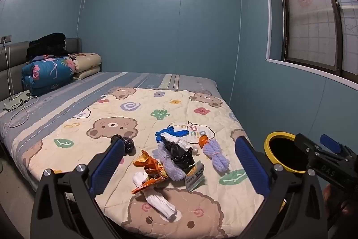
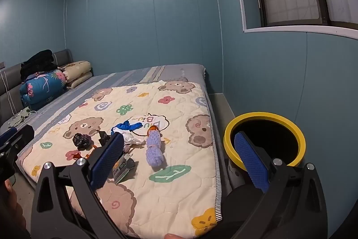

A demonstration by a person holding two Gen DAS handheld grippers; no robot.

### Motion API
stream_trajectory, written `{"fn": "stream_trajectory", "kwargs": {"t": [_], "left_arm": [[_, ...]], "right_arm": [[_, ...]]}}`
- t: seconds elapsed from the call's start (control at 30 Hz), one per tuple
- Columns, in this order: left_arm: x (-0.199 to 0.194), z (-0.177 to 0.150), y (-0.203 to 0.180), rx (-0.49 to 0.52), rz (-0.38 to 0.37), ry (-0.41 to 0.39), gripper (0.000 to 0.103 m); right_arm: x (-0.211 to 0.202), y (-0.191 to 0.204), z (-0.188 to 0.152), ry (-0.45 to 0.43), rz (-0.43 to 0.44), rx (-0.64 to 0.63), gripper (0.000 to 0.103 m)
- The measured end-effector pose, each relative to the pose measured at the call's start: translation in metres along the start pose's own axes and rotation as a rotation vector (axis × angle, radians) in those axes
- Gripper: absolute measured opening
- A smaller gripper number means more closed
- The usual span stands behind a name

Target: Collect trash

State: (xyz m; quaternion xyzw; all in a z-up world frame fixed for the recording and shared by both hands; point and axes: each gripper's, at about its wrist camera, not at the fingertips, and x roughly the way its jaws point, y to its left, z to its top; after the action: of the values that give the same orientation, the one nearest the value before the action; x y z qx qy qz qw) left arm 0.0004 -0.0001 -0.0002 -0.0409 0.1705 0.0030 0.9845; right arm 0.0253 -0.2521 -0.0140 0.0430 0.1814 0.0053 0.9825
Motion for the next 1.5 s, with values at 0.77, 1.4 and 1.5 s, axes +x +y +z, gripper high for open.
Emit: {"fn": "stream_trajectory", "kwargs": {"t": [0.77, 1.4, 1.5], "left_arm": [[0.0028, -0.0043, -0.0008, -0.016, -0.014, 0.005, 0.096], [0.0013, -0.0021, 0.0035, -0.027, -0.023, 0.010, 0.096], [0.0013, -0.0022, 0.0033, -0.027, -0.022, 0.009, 0.096]], "right_arm": [[0.0026, 0.0023, -0.0031, 0.011, 0.005, 0.003, 0.095], [0.0037, 0.0038, -0.0049, 0.017, 0.001, 0.006, 0.095], [0.0037, 0.0038, -0.0050, 0.018, 0.002, 0.007, 0.095]]}}
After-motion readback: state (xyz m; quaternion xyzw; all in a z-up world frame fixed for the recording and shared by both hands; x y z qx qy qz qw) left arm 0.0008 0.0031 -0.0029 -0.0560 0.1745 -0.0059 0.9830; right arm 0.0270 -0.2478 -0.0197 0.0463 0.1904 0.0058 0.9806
